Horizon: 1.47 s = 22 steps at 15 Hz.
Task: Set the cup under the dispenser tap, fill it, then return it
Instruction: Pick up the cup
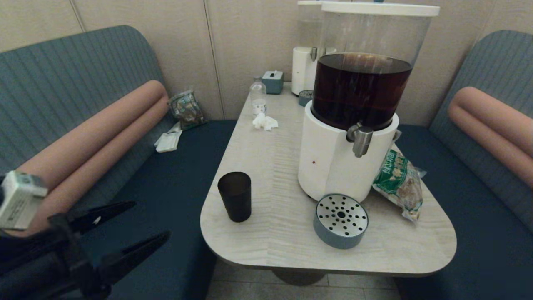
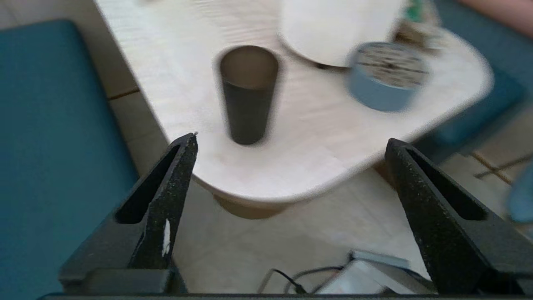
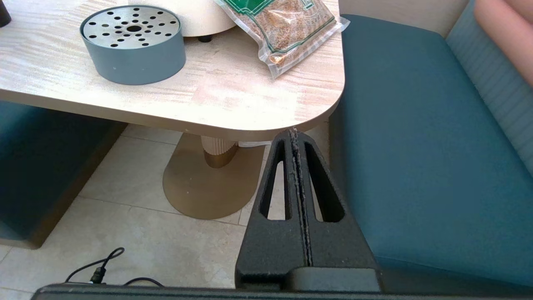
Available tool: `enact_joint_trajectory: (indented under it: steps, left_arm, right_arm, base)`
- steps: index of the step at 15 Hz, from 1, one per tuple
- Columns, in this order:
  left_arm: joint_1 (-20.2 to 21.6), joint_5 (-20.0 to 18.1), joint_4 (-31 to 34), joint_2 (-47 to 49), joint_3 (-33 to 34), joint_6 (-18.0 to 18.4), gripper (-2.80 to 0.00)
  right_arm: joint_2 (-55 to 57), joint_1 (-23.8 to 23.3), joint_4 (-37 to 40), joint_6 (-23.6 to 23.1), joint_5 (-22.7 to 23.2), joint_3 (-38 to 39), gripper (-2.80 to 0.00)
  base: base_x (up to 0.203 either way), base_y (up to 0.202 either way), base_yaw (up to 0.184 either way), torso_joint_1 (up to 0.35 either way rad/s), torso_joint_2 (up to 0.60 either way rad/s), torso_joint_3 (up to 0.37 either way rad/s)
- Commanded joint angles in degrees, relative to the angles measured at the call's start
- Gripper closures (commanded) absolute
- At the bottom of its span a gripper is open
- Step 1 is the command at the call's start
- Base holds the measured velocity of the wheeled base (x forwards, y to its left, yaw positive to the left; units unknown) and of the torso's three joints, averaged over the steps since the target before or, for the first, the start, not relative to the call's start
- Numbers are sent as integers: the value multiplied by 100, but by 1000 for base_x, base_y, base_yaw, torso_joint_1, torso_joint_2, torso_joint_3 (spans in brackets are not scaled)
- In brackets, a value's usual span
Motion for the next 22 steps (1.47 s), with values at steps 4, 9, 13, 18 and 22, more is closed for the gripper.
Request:
enact_joint_trajectory:
  steps: [4, 9, 13, 18, 22]
  left_arm:
    - [686, -1108, -3563, 2775, 44, -103, -280]
    - [1267, -2780, -3937, 3778, -279, -118, -280]
    - [1535, -3715, -4016, 4490, -667, -78, -280]
    - [1593, -3954, -3921, 5534, -1956, -12, -280]
    - [1560, -4969, -3990, 5927, -2167, -3, -280]
  right_arm:
    - [7, 1, 2, -4, 4, 0, 0]
    - [7, 1, 2, -4, 4, 0, 0]
    - [7, 1, 2, -4, 4, 0, 0]
    - [7, 1, 2, -4, 4, 0, 0]
    - [7, 1, 2, -4, 4, 0, 0]
  base:
    - [0, 0, 0, 0, 0, 0]
    - [0, 0, 0, 0, 0, 0]
    - [0, 0, 0, 0, 0, 0]
    - [0, 0, 0, 0, 0, 0]
    - [0, 0, 0, 0, 0, 0]
